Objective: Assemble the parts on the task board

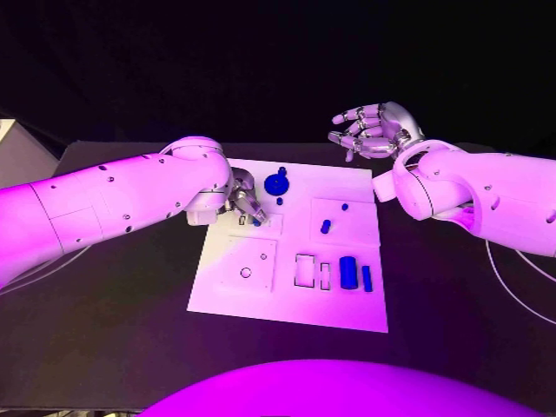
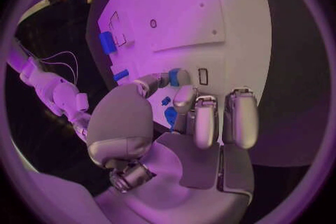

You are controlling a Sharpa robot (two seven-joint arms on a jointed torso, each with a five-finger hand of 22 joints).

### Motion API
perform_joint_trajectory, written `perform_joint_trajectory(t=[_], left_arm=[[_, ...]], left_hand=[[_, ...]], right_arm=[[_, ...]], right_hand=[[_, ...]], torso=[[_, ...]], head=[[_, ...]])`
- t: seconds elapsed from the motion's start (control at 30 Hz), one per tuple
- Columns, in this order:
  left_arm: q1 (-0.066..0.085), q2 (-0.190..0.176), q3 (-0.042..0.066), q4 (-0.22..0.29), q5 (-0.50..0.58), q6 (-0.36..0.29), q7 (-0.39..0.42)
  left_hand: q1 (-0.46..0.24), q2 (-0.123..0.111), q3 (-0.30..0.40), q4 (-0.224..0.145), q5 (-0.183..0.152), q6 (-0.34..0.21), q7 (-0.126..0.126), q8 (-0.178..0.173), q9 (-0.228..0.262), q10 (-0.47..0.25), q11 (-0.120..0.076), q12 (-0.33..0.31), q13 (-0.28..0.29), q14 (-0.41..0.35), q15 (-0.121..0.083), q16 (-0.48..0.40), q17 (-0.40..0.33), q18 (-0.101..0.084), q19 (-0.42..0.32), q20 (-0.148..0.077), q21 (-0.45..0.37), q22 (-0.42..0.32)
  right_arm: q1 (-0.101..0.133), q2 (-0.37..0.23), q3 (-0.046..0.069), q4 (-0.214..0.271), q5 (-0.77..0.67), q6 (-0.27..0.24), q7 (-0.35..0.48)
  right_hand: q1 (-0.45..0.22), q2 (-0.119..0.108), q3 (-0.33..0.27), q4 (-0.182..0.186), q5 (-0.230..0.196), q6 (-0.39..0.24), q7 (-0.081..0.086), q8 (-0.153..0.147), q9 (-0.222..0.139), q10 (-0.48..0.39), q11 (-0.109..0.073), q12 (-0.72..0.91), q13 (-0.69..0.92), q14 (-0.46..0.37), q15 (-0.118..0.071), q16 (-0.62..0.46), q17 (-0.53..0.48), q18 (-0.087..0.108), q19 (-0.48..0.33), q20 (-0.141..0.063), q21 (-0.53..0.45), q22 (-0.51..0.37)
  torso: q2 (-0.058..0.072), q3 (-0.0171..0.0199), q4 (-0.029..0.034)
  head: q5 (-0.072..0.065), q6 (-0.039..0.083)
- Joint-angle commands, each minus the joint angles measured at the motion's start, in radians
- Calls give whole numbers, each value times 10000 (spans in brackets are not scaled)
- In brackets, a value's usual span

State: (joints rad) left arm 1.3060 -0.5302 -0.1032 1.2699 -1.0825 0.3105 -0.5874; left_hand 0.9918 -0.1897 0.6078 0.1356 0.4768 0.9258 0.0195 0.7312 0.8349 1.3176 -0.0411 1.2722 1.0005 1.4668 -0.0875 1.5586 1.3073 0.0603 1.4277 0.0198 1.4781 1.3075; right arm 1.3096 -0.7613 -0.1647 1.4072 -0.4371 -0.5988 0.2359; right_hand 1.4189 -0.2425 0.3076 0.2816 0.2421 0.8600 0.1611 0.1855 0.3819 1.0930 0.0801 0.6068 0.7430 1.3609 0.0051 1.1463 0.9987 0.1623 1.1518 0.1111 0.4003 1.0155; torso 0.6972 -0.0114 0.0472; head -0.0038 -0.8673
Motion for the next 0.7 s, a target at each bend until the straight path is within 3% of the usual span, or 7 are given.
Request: perform_joint_trajectory(t=[0.03,0.57,0.67,0.7], left_arm=[[-79,3,-55,-1,57,236,-46],[-79,-57,-54,-15,42,92,-68],[-79,-97,-52,3,23,66,-69],[-79,-122,-50,21,11,50,-69]], left_hand=[[-69,6,-162,73,-57,10,63,-50,-10,1,3,-40,16,989,-55,35,2461,-95,40,5,-16,337],[-73,-128,-1043,545,-223,74,68,-134,-23,-5,9,-43,58,987,-53,30,2453,-93,41,6,-32,334],[-12,-186,-1343,753,-525,92,70,-169,-28,-8,11,-47,71,988,-49,32,2457,-94,44,10,-35,339],[48,-189,-1514,886,-1085,107,73,-187,-29,-7,14,-49,79,987,-44,30,2453,-93,43,13,-40,336]], right_arm=[[-4,-3,2,16,-79,116,87],[-4,-21,2,29,-79,105,93],[-4,-26,2,33,-79,102,95],[-4,-28,2,35,-79,101,97]], right_hand=[[-20,-8,-31,12,59,-46,16,62,16,41,-45,-53,-7,-31,-18,-21,-9,200,77,-11,-17,-8],[-20,-8,-31,12,59,-46,16,62,16,41,-45,-53,-7,-31,-18,-21,-9,200,77,-11,-17,-8],[-32,-7,-43,17,57,-56,17,69,15,44,-44,-57,-38,-34,-17,-51,-30,200,88,-12,-34,-24],[-32,-7,-43,17,57,-56,17,69,15,44,-44,-57,-38,-34,-17,-51,-30,200,88,-12,-34,-24]], torso=[[3,-2,0],[2,5,0],[0,8,-1],[-1,7,1]], head=[[-1,-4],[-9,1],[-8,14],[-9,14]])
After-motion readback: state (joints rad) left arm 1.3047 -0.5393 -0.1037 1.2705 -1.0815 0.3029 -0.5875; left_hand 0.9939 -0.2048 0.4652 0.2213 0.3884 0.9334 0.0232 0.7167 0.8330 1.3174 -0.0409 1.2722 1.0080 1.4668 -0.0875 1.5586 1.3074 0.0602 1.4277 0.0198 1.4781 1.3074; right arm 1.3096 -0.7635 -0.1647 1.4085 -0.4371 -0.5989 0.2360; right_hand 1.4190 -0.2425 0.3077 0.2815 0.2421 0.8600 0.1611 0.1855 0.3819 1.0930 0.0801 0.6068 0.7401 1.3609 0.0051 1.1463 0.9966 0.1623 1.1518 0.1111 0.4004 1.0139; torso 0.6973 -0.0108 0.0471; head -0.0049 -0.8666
